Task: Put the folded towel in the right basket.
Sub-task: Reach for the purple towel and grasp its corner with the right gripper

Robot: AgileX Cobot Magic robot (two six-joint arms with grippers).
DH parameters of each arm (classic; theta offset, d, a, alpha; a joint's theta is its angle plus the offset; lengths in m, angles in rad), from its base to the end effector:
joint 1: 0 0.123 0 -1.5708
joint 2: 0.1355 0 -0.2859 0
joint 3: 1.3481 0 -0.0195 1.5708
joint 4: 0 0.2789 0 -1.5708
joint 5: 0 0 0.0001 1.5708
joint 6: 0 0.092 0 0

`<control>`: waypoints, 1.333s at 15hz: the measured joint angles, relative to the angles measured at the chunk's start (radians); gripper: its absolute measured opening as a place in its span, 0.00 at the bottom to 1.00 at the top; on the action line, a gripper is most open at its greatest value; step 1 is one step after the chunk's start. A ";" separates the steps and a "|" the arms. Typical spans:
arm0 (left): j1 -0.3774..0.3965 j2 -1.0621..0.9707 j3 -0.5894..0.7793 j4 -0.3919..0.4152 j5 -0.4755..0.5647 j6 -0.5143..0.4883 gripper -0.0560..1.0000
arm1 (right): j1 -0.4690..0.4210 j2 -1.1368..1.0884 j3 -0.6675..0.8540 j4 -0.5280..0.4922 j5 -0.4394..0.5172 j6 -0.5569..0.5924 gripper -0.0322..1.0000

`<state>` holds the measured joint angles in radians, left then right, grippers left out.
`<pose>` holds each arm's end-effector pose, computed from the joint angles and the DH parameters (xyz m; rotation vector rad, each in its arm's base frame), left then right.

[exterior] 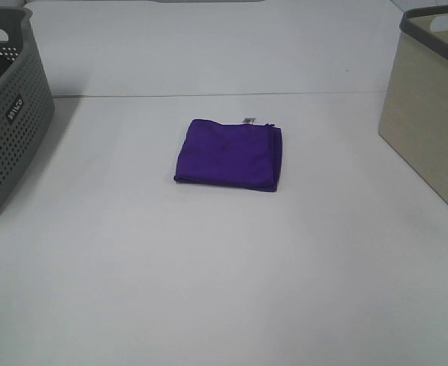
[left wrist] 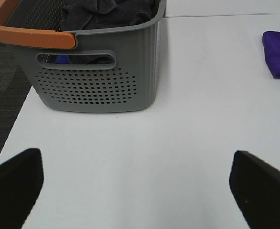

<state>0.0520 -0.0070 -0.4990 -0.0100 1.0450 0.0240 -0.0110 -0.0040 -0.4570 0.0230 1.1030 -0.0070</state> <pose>0.0195 0.0002 0.2915 -0.0279 2.0226 0.0362 0.0226 0.0016 0.2739 0.0031 2.1254 0.0173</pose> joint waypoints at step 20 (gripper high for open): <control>0.000 0.000 0.000 0.000 0.000 0.000 0.99 | 0.000 0.000 0.000 0.000 0.000 0.000 0.96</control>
<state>0.0520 -0.0070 -0.4990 -0.0100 1.0450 0.0240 -0.0110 -0.0040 -0.4570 0.0230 1.1030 -0.0070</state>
